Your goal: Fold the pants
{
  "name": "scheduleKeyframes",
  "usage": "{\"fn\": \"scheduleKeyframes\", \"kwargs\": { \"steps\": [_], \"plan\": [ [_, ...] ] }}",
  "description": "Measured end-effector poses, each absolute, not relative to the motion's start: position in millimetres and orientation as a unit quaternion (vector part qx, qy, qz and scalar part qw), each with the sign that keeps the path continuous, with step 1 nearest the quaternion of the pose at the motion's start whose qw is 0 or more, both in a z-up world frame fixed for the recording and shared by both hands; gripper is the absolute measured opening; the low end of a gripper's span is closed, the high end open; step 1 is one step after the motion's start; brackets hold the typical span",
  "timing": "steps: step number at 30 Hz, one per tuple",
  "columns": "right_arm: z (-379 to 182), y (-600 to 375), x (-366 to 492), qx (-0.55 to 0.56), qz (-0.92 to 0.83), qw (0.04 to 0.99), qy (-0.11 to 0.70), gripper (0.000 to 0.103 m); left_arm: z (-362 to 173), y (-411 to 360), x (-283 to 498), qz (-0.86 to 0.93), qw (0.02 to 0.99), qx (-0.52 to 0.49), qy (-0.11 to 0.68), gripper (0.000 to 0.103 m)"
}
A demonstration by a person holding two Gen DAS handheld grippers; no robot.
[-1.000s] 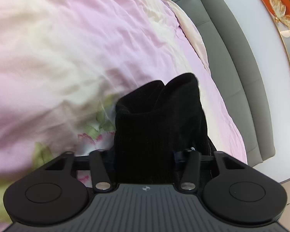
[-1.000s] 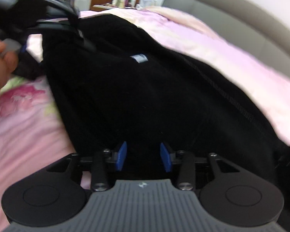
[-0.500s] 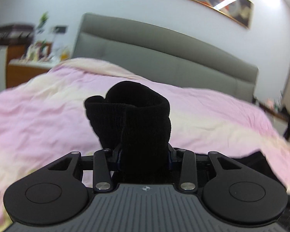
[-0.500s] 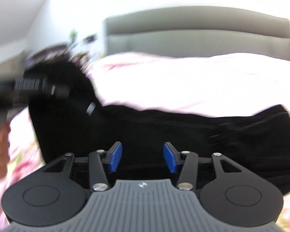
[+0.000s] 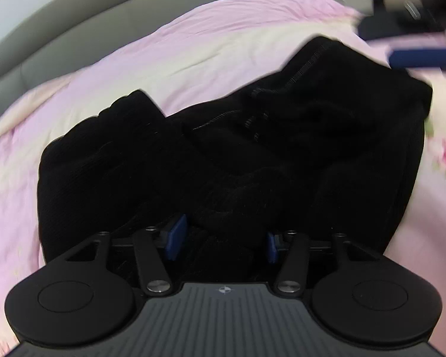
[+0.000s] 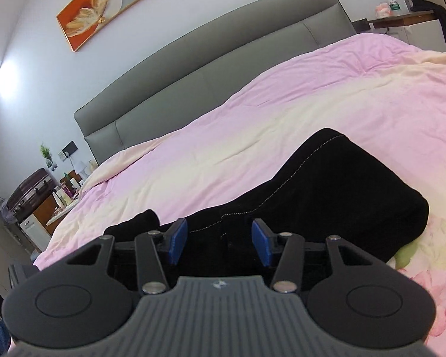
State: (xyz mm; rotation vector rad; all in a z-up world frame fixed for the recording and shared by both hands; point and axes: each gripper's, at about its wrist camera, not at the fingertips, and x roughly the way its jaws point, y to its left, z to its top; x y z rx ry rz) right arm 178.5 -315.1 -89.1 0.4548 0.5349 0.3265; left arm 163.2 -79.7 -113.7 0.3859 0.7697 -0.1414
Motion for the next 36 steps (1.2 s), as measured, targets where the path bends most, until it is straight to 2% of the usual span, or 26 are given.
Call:
{"fn": "scheduleKeyframes", "kwargs": {
  "steps": [2,3,4,7,10,12,16,18,24,25,26,27,29,30,32,36],
  "plan": [
    [-91.0,-305.8,181.9,0.207,0.161,0.928,0.265,0.046,-112.7,-89.5,154.7,-0.059,0.902,0.225,0.363,0.067],
    [-92.9,-304.8,183.1,0.201,0.161,0.929,0.266,0.046,-107.3,-87.0,150.0,-0.063,0.904,0.219,0.362,0.076],
    [-94.6,-302.5,186.5,0.196,0.162,0.929,0.268,0.046,-101.2,-80.3,143.8,-0.071,0.909,0.197,0.361,0.079],
    [-98.6,-297.2,192.2,0.196,0.168,0.926,0.274,0.046,-79.3,-38.7,123.6,-0.098,0.925,0.078,0.358,0.087],
    [-100.9,-284.9,195.3,0.184,0.199,0.919,0.286,0.053,-67.6,25.6,104.0,-0.080,0.933,-0.072,0.343,0.090],
    [-103.0,-270.5,196.0,0.171,0.226,0.911,0.299,0.059,-70.0,72.4,95.3,-0.048,0.925,-0.169,0.338,0.095],
    [-103.2,-234.4,204.6,0.128,0.264,0.900,0.323,0.060,-91.0,140.7,95.1,-0.017,0.883,-0.296,0.363,0.095],
    [-107.1,-215.3,216.5,0.102,0.277,0.892,0.343,0.066,-103.2,155.0,95.0,-0.018,0.868,-0.325,0.375,0.095],
    [-143.1,-189.0,255.4,0.081,0.275,0.863,0.416,0.066,-132.0,154.2,96.3,-0.025,0.840,-0.369,0.397,0.095],
    [-146.5,-189.7,257.6,0.085,0.274,0.860,0.422,0.062,-132.8,149.6,98.7,-0.027,0.841,-0.371,0.393,0.095],
    [-146.5,-191.0,257.8,0.096,0.287,0.853,0.426,0.045,-133.2,149.8,98.9,-0.027,0.840,-0.373,0.393,0.095],
    [-142.1,-193.1,255.1,0.098,0.290,0.854,0.421,0.039,-132.0,150.0,97.6,-0.024,0.840,-0.374,0.393,0.095],
    [-128.2,-197.8,244.8,0.097,0.314,0.858,0.395,0.017,-130.2,152.8,98.4,-0.021,0.839,-0.380,0.389,0.095],
    [-122.5,-204.3,242.7,0.119,0.335,0.848,0.393,0.011,-129.8,154.1,99.1,-0.020,0.839,-0.383,0.386,0.095],
    [-118.1,-214.1,242.4,0.158,0.368,0.823,0.403,0.009,-130.2,154.1,99.9,-0.025,0.835,-0.393,0.383,0.095],
    [-124.8,-216.0,246.3,0.164,0.381,0.798,0.438,0.012,-131.9,146.3,103.7,-0.024,0.840,-0.376,0.390,0.095]
  ]
}}
